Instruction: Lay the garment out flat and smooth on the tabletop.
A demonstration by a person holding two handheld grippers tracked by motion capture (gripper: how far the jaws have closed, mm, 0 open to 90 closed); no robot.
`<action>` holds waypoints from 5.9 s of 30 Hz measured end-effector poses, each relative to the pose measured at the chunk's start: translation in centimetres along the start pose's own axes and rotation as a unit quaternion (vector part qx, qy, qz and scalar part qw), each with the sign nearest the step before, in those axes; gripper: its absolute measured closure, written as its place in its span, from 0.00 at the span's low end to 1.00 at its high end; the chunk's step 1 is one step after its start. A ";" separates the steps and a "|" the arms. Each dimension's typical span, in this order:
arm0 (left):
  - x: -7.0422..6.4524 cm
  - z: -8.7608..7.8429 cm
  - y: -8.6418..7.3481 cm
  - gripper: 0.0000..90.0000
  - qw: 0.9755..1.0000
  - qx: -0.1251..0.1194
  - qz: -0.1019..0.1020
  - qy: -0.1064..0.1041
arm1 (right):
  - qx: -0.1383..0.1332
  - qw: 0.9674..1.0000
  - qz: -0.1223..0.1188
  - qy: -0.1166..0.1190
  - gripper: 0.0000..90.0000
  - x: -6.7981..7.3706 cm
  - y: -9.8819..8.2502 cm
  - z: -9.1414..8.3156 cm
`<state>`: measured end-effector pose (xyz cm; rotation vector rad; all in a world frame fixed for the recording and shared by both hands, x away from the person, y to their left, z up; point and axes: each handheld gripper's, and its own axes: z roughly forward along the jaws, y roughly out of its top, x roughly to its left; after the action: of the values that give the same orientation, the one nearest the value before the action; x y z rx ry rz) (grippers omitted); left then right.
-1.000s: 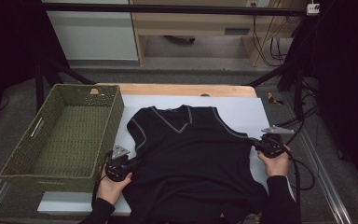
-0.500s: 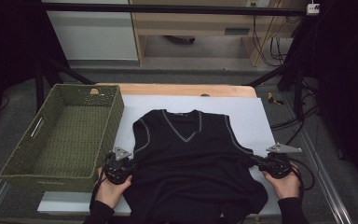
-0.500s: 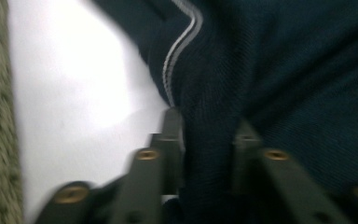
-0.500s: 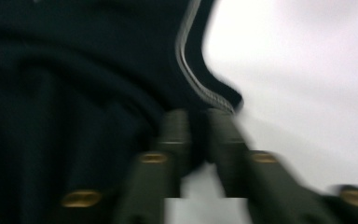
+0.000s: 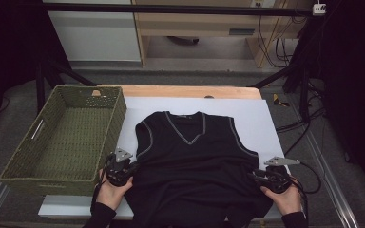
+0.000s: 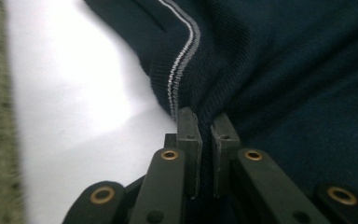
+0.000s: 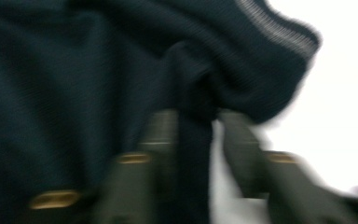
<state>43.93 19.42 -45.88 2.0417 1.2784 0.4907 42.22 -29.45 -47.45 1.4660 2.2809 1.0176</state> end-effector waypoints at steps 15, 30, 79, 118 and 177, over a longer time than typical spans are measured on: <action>-1.1 -1.8 -0.8 0.76 0.998 -0.011 0.046 0.037 | 0.036 0.998 -0.012 0.040 0.89 1.7 -3.1 -4.4; 2.9 4.5 5.6 0.23 0.996 -0.075 -0.045 -0.005 | -0.114 0.993 -0.037 0.004 0.39 -0.2 7.8 2.6; 4.3 2.5 11.4 0.94 0.993 -0.117 -0.009 0.017 | -0.106 0.992 -0.056 -0.031 0.88 -0.9 14.0 2.9; -0.1 -1.5 0.9 0.13 0.991 -0.086 -0.036 -0.092 | -0.139 0.990 -0.024 0.013 0.27 2.6 6.4 -1.7; -1.3 -3.9 -6.9 0.54 0.999 -0.011 -0.035 0.007 | -0.038 0.997 0.027 -0.066 0.61 0.0 -1.4 -1.2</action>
<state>36.55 21.63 -47.97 1.9712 1.3428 0.4863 40.58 -30.33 -47.50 1.5235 2.0995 0.9800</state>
